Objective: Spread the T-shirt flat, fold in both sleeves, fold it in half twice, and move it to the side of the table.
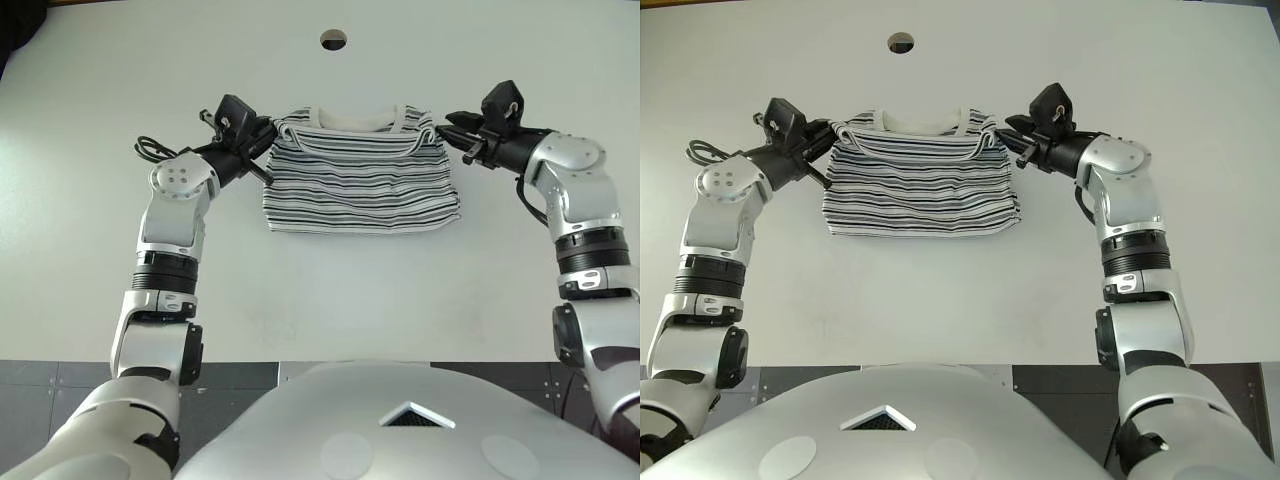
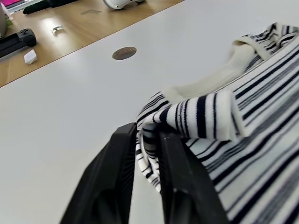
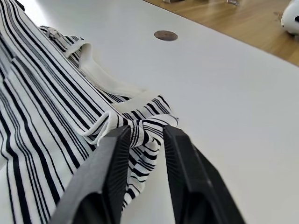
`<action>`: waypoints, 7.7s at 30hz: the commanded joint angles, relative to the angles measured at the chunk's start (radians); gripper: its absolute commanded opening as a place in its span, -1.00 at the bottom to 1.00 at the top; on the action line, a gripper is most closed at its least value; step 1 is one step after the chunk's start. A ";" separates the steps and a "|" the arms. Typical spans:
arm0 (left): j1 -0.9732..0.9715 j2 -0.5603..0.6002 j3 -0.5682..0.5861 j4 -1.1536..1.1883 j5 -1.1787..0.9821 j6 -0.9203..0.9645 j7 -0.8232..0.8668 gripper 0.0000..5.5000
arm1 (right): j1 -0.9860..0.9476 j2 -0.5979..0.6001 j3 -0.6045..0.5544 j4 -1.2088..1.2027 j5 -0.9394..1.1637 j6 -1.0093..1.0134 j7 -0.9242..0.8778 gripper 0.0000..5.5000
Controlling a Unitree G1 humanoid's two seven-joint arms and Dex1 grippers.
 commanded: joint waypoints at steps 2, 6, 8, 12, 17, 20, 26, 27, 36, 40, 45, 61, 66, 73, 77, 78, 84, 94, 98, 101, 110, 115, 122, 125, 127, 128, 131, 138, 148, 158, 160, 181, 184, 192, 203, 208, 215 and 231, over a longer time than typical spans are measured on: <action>-0.043 -0.027 0.020 0.054 0.025 0.001 0.057 -0.41 | -0.076 0.054 -0.078 0.101 -0.033 -0.157 -0.158 -0.28; -0.092 -0.040 0.063 0.148 0.022 0.007 0.128 -0.41 | -0.087 0.058 -0.086 0.151 -0.069 -0.273 -0.202 -0.28; -0.115 -0.048 0.084 0.197 0.018 0.014 0.157 -0.41 | -0.073 0.055 -0.073 0.142 -0.101 -0.329 -0.220 -0.28; -0.128 -0.056 0.116 0.243 0.009 -0.007 0.178 -0.40 | -0.040 0.044 -0.022 0.108 -0.180 -0.438 -0.224 -0.35; -0.026 -0.071 0.160 0.012 -0.094 -0.168 0.066 -0.74 | 0.041 0.000 0.074 0.004 -0.295 -0.583 -0.180 -0.72; 0.112 -0.063 0.077 -0.224 -0.114 -0.247 -0.061 -0.95 | 0.091 -0.049 0.130 -0.053 -0.329 -0.648 -0.109 -0.96; 0.218 -0.045 -0.091 -0.314 0.008 -0.283 -0.135 -0.96 | 0.130 -0.109 0.179 -0.096 -0.369 -0.682 -0.042 -0.96; 0.219 -0.047 -0.104 -0.305 0.024 -0.284 -0.132 -0.96 | 0.121 -0.118 0.183 -0.080 -0.397 -0.690 -0.060 -0.96; 0.254 -0.032 -0.236 -0.273 0.146 -0.308 -0.155 -0.96 | 0.126 -0.220 0.292 0.000 -0.694 -0.721 -0.160 -0.96; 0.257 -0.029 -0.249 -0.280 0.155 -0.300 -0.165 -0.96 | 0.211 -0.287 0.331 -0.093 -0.668 -0.717 -0.061 -0.96; 0.280 0.032 -0.268 -0.273 0.211 -0.268 -0.180 -0.96 | 0.334 -0.399 0.316 -0.347 -0.534 -0.651 0.096 -0.96; 0.331 0.148 -0.245 -0.354 0.222 -0.237 -0.216 -0.96 | 0.534 -0.449 0.335 -0.701 -0.342 -0.543 0.215 -0.96; 0.337 0.147 -0.250 -0.352 0.223 -0.249 -0.222 -0.96 | 0.454 -0.305 0.225 -0.769 -0.191 -0.513 0.093 -0.96; 0.341 0.141 -0.256 -0.346 0.219 -0.260 -0.225 -0.96 | 0.416 -0.145 0.336 -0.655 -0.308 -0.449 0.031 -0.96; 0.345 0.139 -0.257 -0.353 0.215 -0.259 -0.226 -0.96 | 0.378 -0.031 0.381 -0.490 -0.390 -0.399 -0.054 -0.96; 0.345 0.139 -0.258 -0.354 0.214 -0.259 -0.227 -0.96 | 0.372 -0.021 0.385 -0.462 -0.416 -0.400 -0.075 -0.96; 0.365 0.167 -0.296 -0.346 0.251 -0.265 -0.248 -0.96 | 0.278 -0.015 0.347 -0.271 -0.528 -0.427 -0.214 -0.96; 0.336 0.201 -0.346 -0.241 0.331 -0.283 -0.225 -0.96 | 0.179 -0.087 0.266 -0.062 -0.544 -0.410 -0.280 -0.96; 0.333 0.200 -0.354 -0.233 0.330 -0.287 -0.220 -0.96 | 0.165 -0.119 0.204 -0.038 -0.494 -0.406 -0.266 -0.96; 0.333 0.201 -0.356 -0.231 0.326 -0.287 -0.216 -0.96 | 0.163 -0.149 0.175 -0.043 -0.480 -0.409 -0.254 -0.96; 0.328 0.207 -0.331 -0.241 0.304 -0.294 -0.206 -0.96 | 0.200 -0.160 0.175 -0.158 -0.471 -0.525 -0.235 -0.96; 0.330 0.209 -0.326 -0.249 0.303 -0.295 -0.213 -0.96 | 0.206 -0.158 0.155 -0.233 -0.466 -0.618 -0.263 -0.96; 0.334 0.207 -0.330 -0.255 0.299 -0.300 -0.218 -0.96 | 0.212 -0.184 0.205 -0.172 -0.520 -0.616 -0.205 -0.96; 0.334 0.208 -0.328 -0.258 0.297 -0.302 -0.219 -0.96 | 0.223 -0.210 0.244 -0.132 -0.566 -0.615 -0.169 -0.96; 0.336 0.209 -0.326 -0.261 0.296 -0.300 -0.218 -0.96 | 0.232 -0.230 0.264 -0.120 -0.587 -0.618 -0.143 -0.96; 0.334 0.209 -0.324 -0.261 0.295 -0.298 -0.218 -0.96 | 0.242 -0.247 0.271 -0.127 -0.591 -0.616 -0.123 -0.96; 0.316 0.196 -0.305 -0.253 0.281 -0.284 -0.207 -0.96 | 0.274 -0.301 0.279 -0.174 -0.590 -0.607 -0.062 -0.96; 0.235 0.174 -0.250 -0.244 0.244 -0.242 -0.191 -0.96 | 0.461 -0.474 0.301 -0.507 -0.529 -0.549 0.142 -0.96; 0.188 0.145 -0.262 -0.190 0.269 -0.283 -0.176 -0.96 | 0.567 -0.442 0.386 -0.747 -0.532 -0.461 0.176 -0.96; 0.177 0.117 -0.236 -0.166 0.260 -0.322 -0.132 -0.96 | 0.563 -0.422 0.345 -0.750 -0.521 -0.453 0.112 -0.96; 0.178 0.113 -0.217 -0.172 0.249 -0.352 -0.115 -0.96 | 0.548 -0.409 0.302 -0.754 -0.495 -0.457 0.073 -0.96; 0.678 0.426 0.002 -0.553 -0.039 -0.522 -0.445 -0.54 | 0.665 -0.627 0.056 -0.798 -0.158 -0.556 0.302 -0.49; 0.692 0.421 -0.036 -0.546 0.000 -0.517 -0.448 -0.35 | 0.657 -0.597 0.103 -0.752 -0.224 -0.599 0.285 -0.29; 0.706 0.422 -0.109 -0.531 0.048 -0.531 -0.455 -0.31 | 0.628 -0.553 0.158 -0.628 -0.423 -0.754 0.185 -0.28; 0.678 0.410 -0.171 -0.537 0.044 -0.529 -0.457 -0.31 | 0.620 -0.512 0.219 -0.650 -0.573 -0.907 0.041 -0.28; 0.666 0.412 -0.186 -0.536 0.044 -0.531 -0.457 -0.14 | 0.630 -0.524 0.242 -0.658 -0.597 -0.918 0.027 -0.15; 0.636 0.418 -0.217 -0.537 0.049 -0.534 -0.472 -0.14 | 0.618 -0.524 0.298 -0.645 -0.648 -0.929 0.029 -0.47; 0.605 0.451 -0.233 -0.527 -0.054 -0.487 -0.601 -0.96 | 0.645 -0.563 0.346 -0.649 -0.322 -0.729 0.188 -0.96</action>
